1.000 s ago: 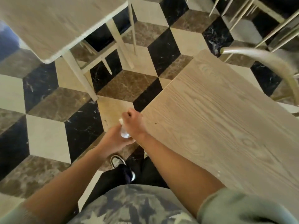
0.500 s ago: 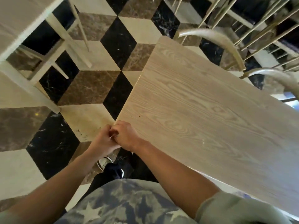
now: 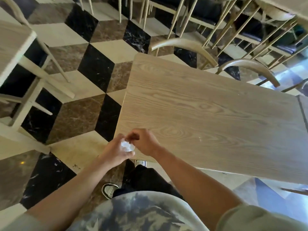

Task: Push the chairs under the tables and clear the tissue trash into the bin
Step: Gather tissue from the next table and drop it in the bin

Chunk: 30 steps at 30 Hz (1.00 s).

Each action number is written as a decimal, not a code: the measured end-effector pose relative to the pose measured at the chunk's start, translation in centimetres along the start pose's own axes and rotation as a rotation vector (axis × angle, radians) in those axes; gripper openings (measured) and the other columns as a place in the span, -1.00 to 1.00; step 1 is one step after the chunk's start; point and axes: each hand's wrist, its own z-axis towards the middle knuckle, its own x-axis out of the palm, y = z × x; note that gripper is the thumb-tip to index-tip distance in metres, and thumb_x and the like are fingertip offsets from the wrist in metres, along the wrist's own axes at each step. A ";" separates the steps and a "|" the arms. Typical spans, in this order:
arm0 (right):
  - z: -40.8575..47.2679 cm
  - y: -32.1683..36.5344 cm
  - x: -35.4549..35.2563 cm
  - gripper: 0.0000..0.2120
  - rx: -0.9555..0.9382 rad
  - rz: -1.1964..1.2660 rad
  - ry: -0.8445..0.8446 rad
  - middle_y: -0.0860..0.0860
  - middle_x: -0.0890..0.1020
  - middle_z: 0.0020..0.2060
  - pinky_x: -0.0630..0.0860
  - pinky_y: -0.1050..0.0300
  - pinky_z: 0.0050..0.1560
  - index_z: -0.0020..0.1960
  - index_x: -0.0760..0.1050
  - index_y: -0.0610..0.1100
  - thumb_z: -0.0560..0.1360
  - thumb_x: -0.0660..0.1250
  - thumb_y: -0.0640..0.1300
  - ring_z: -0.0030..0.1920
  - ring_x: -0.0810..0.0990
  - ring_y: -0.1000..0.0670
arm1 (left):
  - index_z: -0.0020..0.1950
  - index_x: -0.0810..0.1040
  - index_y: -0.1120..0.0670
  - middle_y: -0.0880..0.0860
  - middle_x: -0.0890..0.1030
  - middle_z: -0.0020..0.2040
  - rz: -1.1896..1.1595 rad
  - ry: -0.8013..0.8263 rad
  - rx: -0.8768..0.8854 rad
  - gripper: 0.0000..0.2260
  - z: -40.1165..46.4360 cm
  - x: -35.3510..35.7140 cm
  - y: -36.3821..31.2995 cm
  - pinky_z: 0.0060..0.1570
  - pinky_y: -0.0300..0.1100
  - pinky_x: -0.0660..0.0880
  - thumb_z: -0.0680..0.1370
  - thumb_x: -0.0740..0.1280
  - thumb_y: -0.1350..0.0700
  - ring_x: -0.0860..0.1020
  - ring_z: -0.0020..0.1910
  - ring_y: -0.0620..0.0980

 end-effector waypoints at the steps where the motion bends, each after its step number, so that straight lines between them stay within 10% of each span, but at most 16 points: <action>1: -0.2 -1.1 -1.3 -0.76 0.043 0.100 -0.094 0.03 0.74 -0.18 0.64 0.10 0.02 -0.09 0.70 -0.10 0.43 0.36 -0.38 -0.12 0.71 0.06 | 0.24 0.47 0.05 -0.08 0.55 0.08 0.019 0.017 0.011 -0.52 0.7 0.4 -1.0 -0.16 -0.26 0.39 0.43 0.58 0.01 0.54 0.03 -0.05; 5: -0.1 -7.9 -6.6 -0.82 0.291 0.316 -0.481 0.01 0.71 -0.18 0.64 -0.03 -0.10 -0.01 0.66 -0.04 0.48 0.37 -0.25 -0.22 0.72 -0.06 | 0.37 0.44 0.06 -0.02 0.53 0.28 0.056 0.076 0.053 -0.42 4.1 2.4 -4.6 0.13 -0.16 0.30 0.44 0.58 -0.03 0.49 0.27 0.03; 8: -1.7 -14.8 -10.4 -0.56 0.625 -0.008 -0.707 -0.10 0.55 0.24 0.47 0.00 0.21 0.40 0.47 -0.07 0.53 0.27 -0.13 0.21 0.53 -0.16 | 0.34 0.44 0.08 -0.03 0.49 0.24 0.079 0.140 0.062 -0.46 6.2 4.1 -6.7 0.11 -0.19 0.28 0.45 0.59 0.02 0.45 0.22 -0.01; 12: -4.8 -20.6 -11.1 -0.32 0.816 -0.202 -0.564 -0.21 0.13 0.58 0.12 -0.06 0.55 0.60 0.07 -0.26 0.54 0.21 -0.15 0.56 0.09 -0.21 | 0.29 0.47 0.07 0.02 0.56 0.16 0.157 0.175 0.059 -0.44 8.2 5.2 -7.8 0.01 -0.16 0.33 0.40 0.62 -0.03 0.52 0.12 0.05; 18: -4.7 -19.9 -7.6 -0.21 0.621 -0.337 -0.306 -0.25 -0.33 0.58 -0.25 -0.10 0.58 0.59 -0.31 -0.32 0.58 0.10 -0.14 0.57 -0.38 -0.24 | 0.21 0.49 0.02 -0.01 0.56 0.14 0.186 0.164 0.018 -0.51 9.7 5.6 -8.3 0.03 -0.13 0.42 0.39 0.64 0.04 0.54 0.09 0.07; 24: -3.3 -17.2 -4.2 -0.31 -0.022 -0.319 -0.117 -0.19 0.23 0.58 0.03 -0.13 0.58 0.51 0.32 -0.34 0.42 0.05 -0.09 0.61 0.07 -0.17 | 0.12 0.47 -0.04 0.02 0.60 0.12 0.187 0.136 0.010 -0.54 10.0 4.7 -8.2 0.00 -0.07 0.47 0.37 0.65 0.05 0.57 0.03 0.10; 30: 0.5 -14.4 -3.0 -0.36 -0.152 -0.295 -0.096 -0.19 0.37 0.51 0.13 -0.08 0.57 0.48 0.39 -0.30 0.43 0.07 -0.14 0.56 0.24 -0.18 | 0.19 0.44 -0.04 -0.03 0.56 0.14 0.238 0.075 -0.081 -0.51 8.2 0.0 -6.7 -0.02 -0.10 0.42 0.40 0.63 0.00 0.56 0.06 0.05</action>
